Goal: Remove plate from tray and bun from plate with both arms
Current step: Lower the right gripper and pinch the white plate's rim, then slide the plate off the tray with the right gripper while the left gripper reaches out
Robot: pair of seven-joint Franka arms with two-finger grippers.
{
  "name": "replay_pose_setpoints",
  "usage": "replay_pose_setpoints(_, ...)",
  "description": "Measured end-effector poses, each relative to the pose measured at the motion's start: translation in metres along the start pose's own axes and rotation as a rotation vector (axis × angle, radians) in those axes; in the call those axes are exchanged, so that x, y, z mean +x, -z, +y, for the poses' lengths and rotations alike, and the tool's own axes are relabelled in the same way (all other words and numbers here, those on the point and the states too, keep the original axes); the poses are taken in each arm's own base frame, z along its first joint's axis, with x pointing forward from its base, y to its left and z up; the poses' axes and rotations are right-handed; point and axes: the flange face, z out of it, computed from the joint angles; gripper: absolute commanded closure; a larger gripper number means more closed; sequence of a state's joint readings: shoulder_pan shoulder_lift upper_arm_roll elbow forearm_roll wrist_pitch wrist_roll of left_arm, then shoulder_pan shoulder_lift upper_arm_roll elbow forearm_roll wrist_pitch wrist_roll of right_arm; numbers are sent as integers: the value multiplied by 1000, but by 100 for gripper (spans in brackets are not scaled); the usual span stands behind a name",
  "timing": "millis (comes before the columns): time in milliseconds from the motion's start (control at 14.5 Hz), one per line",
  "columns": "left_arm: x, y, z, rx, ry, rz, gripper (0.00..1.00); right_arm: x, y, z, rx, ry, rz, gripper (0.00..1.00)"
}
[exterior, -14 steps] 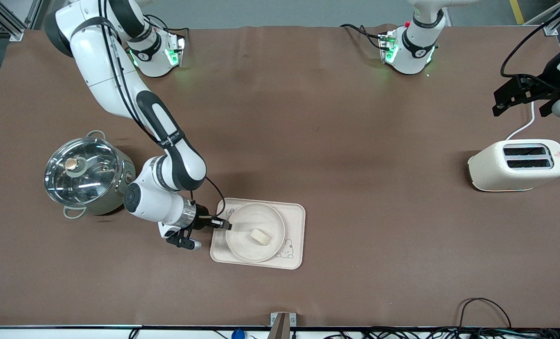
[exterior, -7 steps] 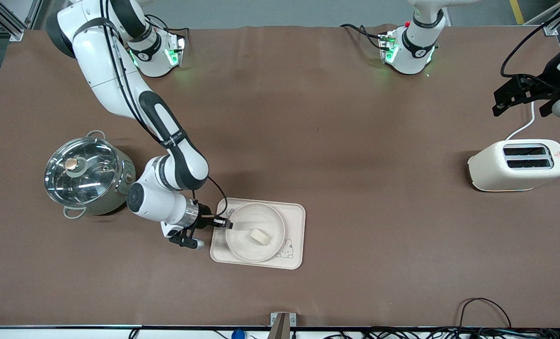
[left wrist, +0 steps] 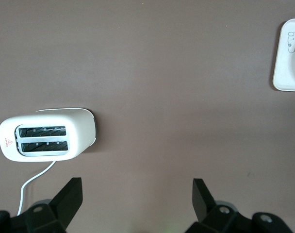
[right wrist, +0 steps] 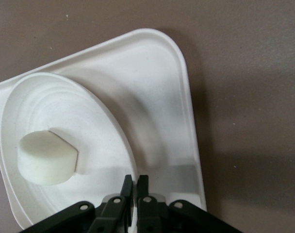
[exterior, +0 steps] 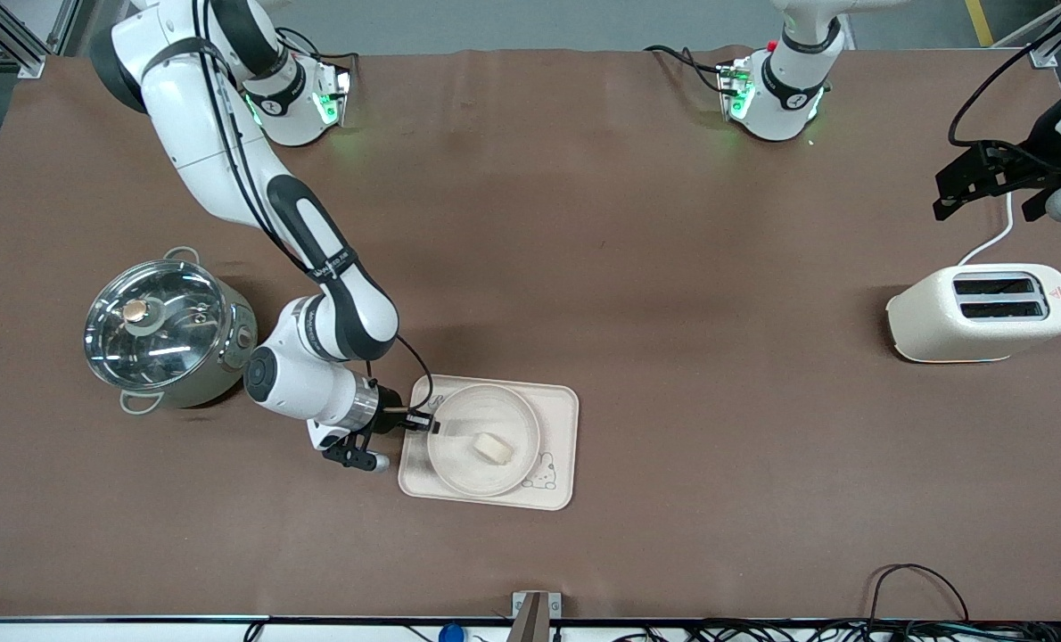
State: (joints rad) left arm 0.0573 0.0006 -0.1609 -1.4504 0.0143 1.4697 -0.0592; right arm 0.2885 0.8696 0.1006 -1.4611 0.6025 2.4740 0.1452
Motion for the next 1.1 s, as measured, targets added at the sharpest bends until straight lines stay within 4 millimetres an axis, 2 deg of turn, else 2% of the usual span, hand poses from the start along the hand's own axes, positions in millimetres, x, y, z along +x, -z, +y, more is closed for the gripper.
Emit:
replay_pose_setpoints(276, 0, 0, 0, 0, 0, 0, 0, -3, -3, -5, 0, 8, 3, 100)
replay_pose_setpoints(552, 0, 0, 0, 0, 0, 0, 0, 2, 6, -12, 11, 15, 21, 100)
replay_pose_setpoints(828, 1, -1, 0, 0, 0, -3, 0, -3, 34, -35, 25, 46, -44, 100)
replay_pose_setpoints(966, 1, -2, 0, 0, 0, -3, 0, -12, 57, -49, 15, 79, -106, 100)
replay_pose_setpoints(1103, 1, -2, 0, 0, 0, -3, 0, -24, 72, -52, -45, 127, -170, 100)
